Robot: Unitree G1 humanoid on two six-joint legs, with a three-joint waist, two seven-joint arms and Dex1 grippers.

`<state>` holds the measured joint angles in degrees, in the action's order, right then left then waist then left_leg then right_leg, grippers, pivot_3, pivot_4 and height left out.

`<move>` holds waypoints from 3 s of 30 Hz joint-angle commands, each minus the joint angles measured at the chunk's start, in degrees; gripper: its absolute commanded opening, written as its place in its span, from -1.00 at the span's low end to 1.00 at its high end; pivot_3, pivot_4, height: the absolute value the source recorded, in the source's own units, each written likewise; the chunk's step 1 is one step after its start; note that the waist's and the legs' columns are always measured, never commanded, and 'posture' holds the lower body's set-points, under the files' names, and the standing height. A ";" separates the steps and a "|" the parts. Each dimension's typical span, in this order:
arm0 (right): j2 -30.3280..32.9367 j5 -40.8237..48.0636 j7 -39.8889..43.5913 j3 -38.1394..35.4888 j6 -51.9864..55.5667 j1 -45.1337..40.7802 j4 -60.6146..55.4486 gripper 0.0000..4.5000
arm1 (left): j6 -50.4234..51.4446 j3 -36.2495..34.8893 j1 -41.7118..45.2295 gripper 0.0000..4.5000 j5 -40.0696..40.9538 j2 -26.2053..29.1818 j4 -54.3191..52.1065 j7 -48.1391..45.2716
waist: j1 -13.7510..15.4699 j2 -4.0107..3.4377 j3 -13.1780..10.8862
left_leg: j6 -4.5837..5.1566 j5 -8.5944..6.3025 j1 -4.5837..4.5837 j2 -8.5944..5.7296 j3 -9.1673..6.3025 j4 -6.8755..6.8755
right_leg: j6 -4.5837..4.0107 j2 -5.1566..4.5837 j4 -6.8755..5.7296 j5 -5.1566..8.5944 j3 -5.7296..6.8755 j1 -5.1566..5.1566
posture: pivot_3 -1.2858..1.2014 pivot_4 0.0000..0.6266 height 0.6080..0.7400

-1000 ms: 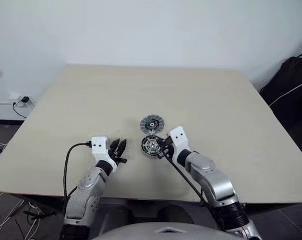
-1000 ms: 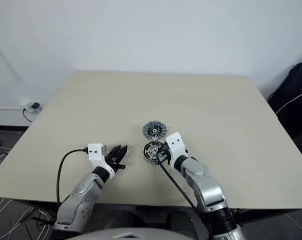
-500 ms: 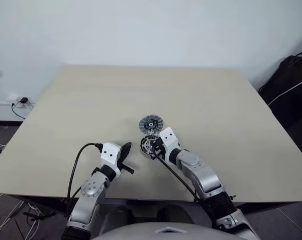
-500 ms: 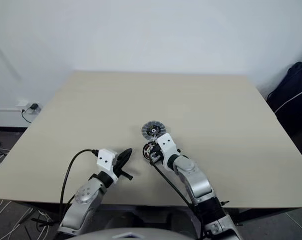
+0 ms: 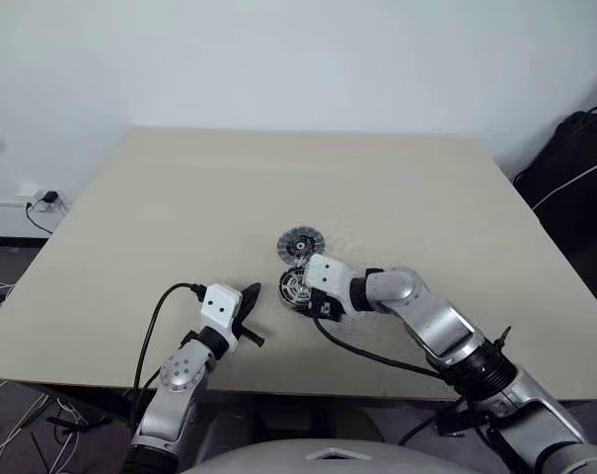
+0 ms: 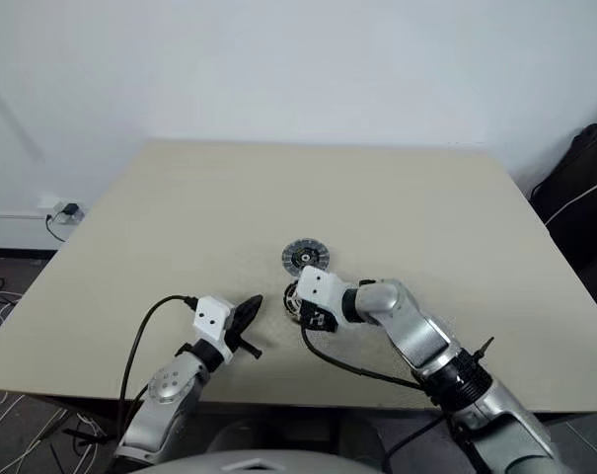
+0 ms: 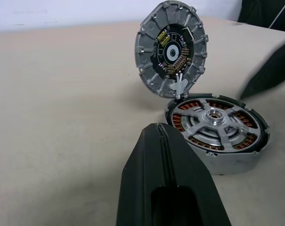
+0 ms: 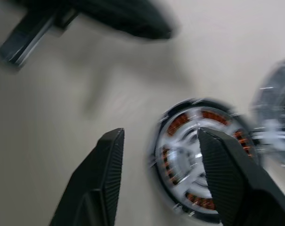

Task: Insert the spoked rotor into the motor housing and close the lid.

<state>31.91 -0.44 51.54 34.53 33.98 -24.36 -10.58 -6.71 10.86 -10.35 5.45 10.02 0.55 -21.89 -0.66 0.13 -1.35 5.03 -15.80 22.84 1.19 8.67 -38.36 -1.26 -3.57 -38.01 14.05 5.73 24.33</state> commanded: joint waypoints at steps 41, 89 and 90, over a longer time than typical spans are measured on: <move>-0.64 -14.94 3.10 1.01 -10.98 -2.54 10.91 -0.96 | -0.32 -0.31 1.56 -1.00 0.26 -3.89 1.62 0.40 | 0.04 -0.03 0.00 | 0.15 -0.10 0.11 0.04 0.01 -0.69 | 0.25 -0.16 -0.11 -0.39 0.03 -0.12 | 0.03 -1.00 1.00; 5.09 7.35 -12.13 -0.68 27.38 1.18 -22.27 0.31 | 1.21 0.29 0.83 -1.00 0.52 -4.87 3.00 -0.28 | -0.51 -0.24 -0.05 | 0.41 -0.25 0.75 -0.05 -0.09 -0.81 | 0.36 -0.25 0.23 -0.43 0.27 0.24 | 0.03 -1.00 1.00; 8.47 5.11 -10.81 2.45 23.46 0.63 -21.36 0.31 | 1.18 0.27 0.88 -1.00 0.55 -4.91 3.05 -0.31 | -0.52 -0.23 -0.06 | 0.41 -0.26 0.75 -0.05 -0.08 -0.83 | 0.40 -0.25 0.25 -0.41 0.27 0.25 | 0.03 -1.00 1.00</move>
<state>38.26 8.37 38.64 33.29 64.59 -22.09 -31.97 -5.12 11.27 -10.32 5.54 5.50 4.26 -22.15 -1.18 -0.10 -1.40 5.43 -16.05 23.59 1.14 8.59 -39.19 -0.83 -3.82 -37.75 13.66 6.00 24.58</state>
